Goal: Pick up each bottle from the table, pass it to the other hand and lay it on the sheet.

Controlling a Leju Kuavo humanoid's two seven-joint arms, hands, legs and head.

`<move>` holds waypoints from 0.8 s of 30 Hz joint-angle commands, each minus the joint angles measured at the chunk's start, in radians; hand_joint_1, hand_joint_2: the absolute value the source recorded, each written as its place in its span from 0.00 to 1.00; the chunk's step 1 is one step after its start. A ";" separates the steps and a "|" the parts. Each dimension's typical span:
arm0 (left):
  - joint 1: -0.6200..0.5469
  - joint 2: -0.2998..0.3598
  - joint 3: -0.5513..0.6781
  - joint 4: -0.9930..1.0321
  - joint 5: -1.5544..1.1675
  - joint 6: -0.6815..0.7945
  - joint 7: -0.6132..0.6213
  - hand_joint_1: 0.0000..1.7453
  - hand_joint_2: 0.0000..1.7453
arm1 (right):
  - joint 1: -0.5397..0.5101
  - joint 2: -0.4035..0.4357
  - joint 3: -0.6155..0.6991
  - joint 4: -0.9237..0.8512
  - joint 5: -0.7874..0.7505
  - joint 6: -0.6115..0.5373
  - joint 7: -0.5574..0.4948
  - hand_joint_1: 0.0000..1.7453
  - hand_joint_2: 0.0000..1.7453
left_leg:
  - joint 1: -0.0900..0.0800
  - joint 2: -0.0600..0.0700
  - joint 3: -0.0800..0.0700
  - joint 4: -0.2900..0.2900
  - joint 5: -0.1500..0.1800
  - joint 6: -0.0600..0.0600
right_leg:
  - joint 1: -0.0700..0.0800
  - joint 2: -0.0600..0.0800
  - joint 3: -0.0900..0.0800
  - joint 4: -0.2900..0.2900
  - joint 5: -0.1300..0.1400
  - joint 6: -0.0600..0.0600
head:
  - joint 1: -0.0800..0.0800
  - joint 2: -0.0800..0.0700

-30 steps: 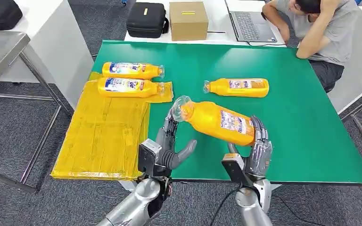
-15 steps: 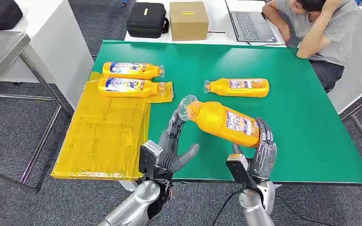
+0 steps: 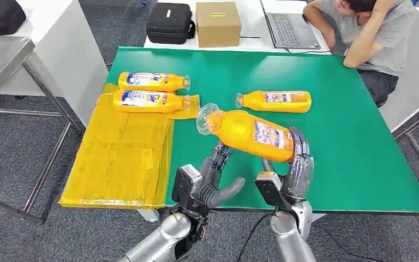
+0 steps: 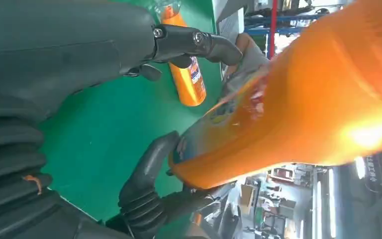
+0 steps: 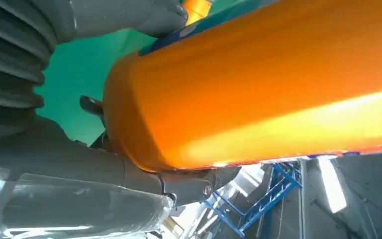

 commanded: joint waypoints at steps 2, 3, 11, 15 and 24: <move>-0.063 -0.001 -0.062 0.084 0.027 -0.033 0.043 0.00 1.00 | -0.109 0.019 0.083 0.117 -0.007 -0.006 -0.001 1.00 1.00 | 0.001 0.003 0.005 0.000 -0.002 -0.003 | 0.001 0.002 0.004 0.000 -0.002 -0.002 | 0.000 0.000; -0.068 -0.006 -0.062 0.088 0.029 -0.032 0.049 0.00 1.00 | -0.116 0.022 0.084 0.131 -0.006 -0.006 -0.001 1.00 1.00 | 0.001 0.003 0.007 0.001 -0.004 -0.004 | 0.001 0.002 0.005 0.002 -0.003 -0.003 | 0.000 0.000; -0.113 -0.035 -0.014 0.129 0.011 0.078 0.014 0.00 1.00 | -0.111 0.038 0.128 0.186 -0.035 -0.006 -0.001 1.00 1.00 | 0.001 0.003 0.006 0.001 -0.003 -0.003 | 0.002 0.001 0.005 0.001 -0.003 -0.003 | 0.000 0.000; -0.125 -0.035 -0.008 0.120 0.031 0.098 0.022 0.00 1.00 | -0.119 0.043 0.149 0.215 -0.036 -0.006 -0.001 1.00 1.00 | 0.001 0.003 0.007 0.001 -0.004 -0.004 | 0.002 0.002 0.006 0.002 -0.003 -0.003 | 0.000 0.000; -0.141 -0.035 0.014 0.135 0.034 0.189 -0.024 0.00 1.00 | -0.111 0.052 0.205 0.252 -0.035 -0.006 -0.001 1.00 1.00 | 0.001 0.002 0.005 0.001 -0.002 -0.003 | 0.002 0.001 0.004 0.001 -0.002 -0.003 | 0.000 0.000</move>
